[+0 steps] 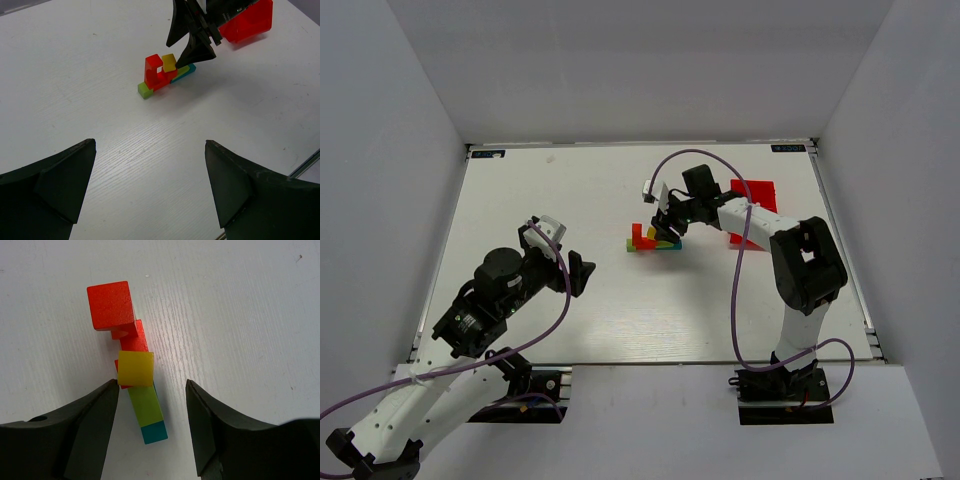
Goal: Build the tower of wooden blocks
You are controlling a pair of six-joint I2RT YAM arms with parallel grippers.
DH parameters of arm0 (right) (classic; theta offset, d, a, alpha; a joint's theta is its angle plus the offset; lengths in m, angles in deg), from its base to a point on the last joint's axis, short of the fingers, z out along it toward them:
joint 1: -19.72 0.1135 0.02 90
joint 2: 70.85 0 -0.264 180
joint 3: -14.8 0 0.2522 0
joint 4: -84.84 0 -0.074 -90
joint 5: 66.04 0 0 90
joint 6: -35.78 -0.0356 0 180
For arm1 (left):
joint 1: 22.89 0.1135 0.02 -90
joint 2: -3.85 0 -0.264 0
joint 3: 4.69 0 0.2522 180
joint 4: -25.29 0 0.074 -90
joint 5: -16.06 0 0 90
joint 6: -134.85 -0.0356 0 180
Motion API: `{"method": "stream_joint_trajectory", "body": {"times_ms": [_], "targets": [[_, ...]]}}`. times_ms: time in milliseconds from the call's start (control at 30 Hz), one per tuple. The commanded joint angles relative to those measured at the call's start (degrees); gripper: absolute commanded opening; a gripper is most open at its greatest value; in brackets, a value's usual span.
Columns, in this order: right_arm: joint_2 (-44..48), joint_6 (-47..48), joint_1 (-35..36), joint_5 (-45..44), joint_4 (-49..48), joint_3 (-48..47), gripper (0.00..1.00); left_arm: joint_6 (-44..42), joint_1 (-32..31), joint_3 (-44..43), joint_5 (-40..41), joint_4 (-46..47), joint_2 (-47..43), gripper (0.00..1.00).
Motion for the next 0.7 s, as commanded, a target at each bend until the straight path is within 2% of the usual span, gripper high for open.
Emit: {"method": "stream_joint_trajectory", "body": {"times_ms": [0, 667], "targets": [[0.8, 0.2, -0.5, 0.3, -1.7, 0.2, 0.62, 0.3, 0.3, -0.4, 0.2, -0.2, 0.0, 1.00], [1.2, 0.1, -0.9, 0.5, -2.1, 0.7, 0.62, 0.3, 0.3, -0.4, 0.2, -0.2, 0.0, 1.00]]}}
